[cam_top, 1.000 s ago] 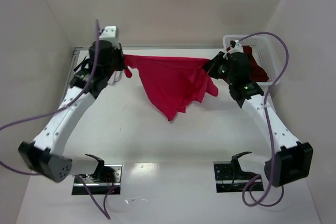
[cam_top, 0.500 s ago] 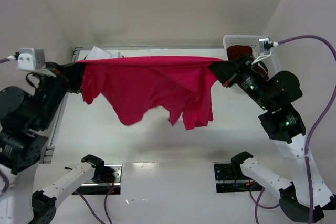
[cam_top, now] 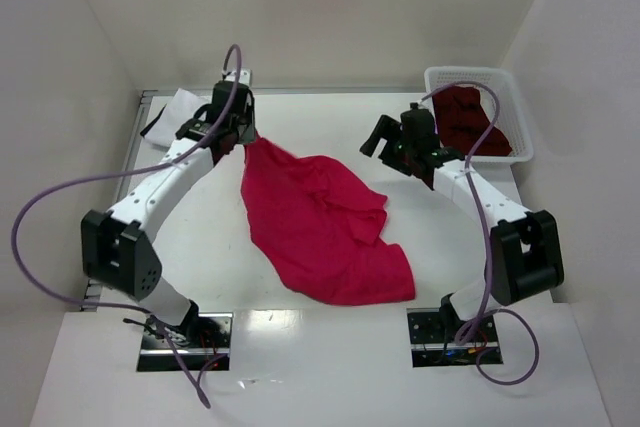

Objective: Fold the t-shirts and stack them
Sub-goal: Move the tshirt to the center of the board, then flatten out the tshirt

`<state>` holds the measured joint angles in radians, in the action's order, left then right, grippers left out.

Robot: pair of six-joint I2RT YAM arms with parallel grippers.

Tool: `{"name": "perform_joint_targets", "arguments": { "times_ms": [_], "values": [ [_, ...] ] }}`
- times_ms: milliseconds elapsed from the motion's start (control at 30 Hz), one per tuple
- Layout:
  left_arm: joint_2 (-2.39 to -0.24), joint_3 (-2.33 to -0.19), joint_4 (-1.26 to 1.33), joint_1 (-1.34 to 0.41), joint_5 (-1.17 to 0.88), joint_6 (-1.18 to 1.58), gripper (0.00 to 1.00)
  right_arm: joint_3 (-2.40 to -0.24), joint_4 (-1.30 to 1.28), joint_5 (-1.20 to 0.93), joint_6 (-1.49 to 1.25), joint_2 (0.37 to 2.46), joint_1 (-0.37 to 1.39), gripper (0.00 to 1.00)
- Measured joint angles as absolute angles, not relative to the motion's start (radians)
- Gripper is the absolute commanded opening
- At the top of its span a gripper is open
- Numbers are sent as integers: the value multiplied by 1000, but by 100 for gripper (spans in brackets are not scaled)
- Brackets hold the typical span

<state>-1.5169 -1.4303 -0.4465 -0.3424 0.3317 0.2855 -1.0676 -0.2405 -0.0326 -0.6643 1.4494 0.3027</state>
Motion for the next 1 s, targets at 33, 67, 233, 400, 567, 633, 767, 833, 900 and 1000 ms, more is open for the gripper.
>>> {"name": "perform_joint_targets", "arguments": {
  "times_ms": [33,67,233,400,567,633,767,833,900,1000],
  "values": [
    [-1557,-1431,-441,-340,331,281,80,-1068,-238,-27,-660,1475,303,100],
    [-1591,-1432,-437,-337,329,278,85,-1068,-238,-22,-656,1491,302,100],
    [-1664,-1433,-419,-302,327,299,100,-1082,-221,-14,-635,1497,302,100],
    [-1627,-1425,-392,-273,330,355,100,-1082,-213,1,-616,1489,304,100],
    [-1454,-1279,-367,-263,299,440,100,-1048,-217,24,-607,1484,358,100],
    [-1391,-1213,-356,-260,274,481,100,-1037,-221,11,-606,1485,403,100],
    [-1328,-1098,-341,-258,223,558,100,-1038,-214,-19,-613,1510,503,97],
    [-1327,-1054,-333,-258,206,595,100,-1042,-208,-23,-620,1539,552,93],
    [-1327,-1014,-327,-257,190,631,100,-1050,-203,-24,-624,1581,594,89],
    [-1332,-975,-316,-247,169,665,100,-1078,-202,-22,-631,1657,641,85]
  ]
}}
